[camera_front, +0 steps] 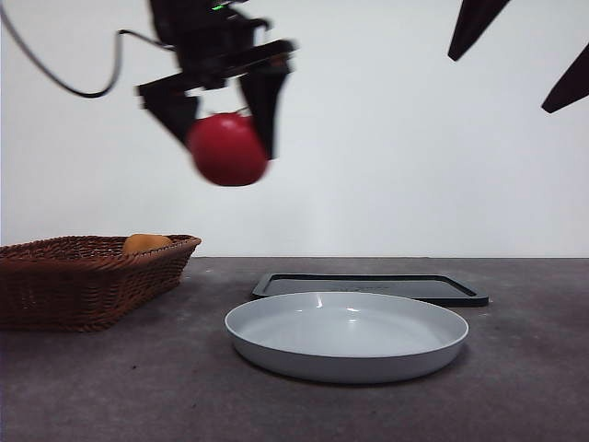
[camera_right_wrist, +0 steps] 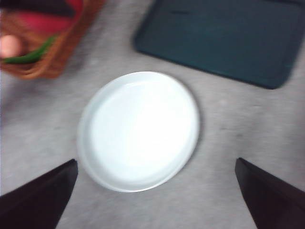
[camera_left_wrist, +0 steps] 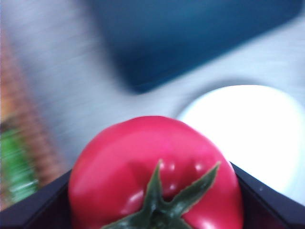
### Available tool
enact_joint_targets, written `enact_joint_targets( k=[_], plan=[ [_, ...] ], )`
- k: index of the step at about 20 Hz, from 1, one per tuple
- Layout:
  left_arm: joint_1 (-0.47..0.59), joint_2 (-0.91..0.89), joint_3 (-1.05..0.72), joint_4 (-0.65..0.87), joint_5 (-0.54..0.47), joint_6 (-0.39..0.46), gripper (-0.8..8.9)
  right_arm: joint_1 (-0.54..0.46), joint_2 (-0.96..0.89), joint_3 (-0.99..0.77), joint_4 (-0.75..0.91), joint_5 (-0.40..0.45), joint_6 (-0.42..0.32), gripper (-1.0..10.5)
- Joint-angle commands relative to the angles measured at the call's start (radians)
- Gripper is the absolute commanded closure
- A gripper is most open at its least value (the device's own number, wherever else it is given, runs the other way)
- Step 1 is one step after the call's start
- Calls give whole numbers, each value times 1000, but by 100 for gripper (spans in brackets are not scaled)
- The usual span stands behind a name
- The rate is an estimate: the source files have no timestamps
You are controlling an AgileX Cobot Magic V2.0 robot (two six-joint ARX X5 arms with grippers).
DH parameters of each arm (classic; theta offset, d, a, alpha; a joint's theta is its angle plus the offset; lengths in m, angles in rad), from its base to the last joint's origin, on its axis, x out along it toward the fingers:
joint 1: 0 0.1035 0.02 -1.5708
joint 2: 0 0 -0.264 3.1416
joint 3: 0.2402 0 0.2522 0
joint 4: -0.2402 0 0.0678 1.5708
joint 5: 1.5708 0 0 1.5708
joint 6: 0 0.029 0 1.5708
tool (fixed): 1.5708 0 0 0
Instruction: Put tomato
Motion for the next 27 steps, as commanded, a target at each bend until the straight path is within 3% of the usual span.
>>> enact_joint_targets(
  k=[1,4,8,22,25,27],
  plan=[
    [-82,46,24,5,1,-24,579,6,-15,13,1,28,3,363],
    [-168,118,24,6,1,-35,579,6,-71,13,-11,34,3,363],
    [-238,203,24,63,1,-36,579,6,-129,13,-147,34,1,363],
    [-270,334,24,47,0,-71,576,6,-235,13,-171,16,18,363],
    [-270,328,26,47,0,-71,451,6,-235,13,-170,16,18,363],
    [-270,314,26,53,0,-70,431,6,-235,13,-171,16,18,363]
  ],
)
